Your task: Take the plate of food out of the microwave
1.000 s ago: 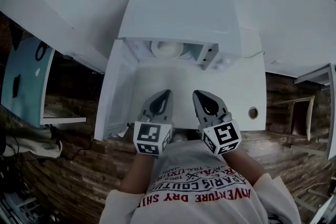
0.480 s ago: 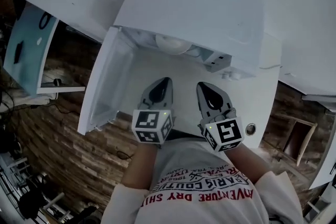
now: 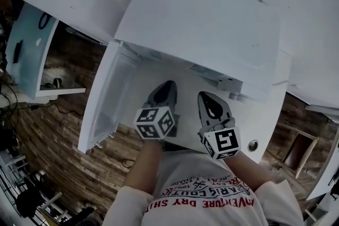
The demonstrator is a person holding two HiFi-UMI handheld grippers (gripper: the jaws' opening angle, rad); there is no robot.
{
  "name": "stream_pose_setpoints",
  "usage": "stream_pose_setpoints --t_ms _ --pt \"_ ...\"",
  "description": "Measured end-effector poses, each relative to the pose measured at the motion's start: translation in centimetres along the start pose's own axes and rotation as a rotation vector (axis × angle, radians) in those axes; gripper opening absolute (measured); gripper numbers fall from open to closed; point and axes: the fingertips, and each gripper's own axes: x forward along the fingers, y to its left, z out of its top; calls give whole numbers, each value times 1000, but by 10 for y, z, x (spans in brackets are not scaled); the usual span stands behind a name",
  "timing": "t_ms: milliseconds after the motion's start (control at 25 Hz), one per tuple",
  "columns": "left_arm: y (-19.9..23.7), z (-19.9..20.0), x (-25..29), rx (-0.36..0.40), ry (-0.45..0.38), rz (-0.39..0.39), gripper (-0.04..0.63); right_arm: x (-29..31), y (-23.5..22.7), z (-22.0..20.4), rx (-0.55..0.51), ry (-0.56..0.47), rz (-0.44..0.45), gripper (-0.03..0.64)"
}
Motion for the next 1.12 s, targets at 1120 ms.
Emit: stream_pose_setpoints --t_ms 1120 --pt "53 10 74 -843 29 -118 112 29 -21 -12 1 70 -114 11"
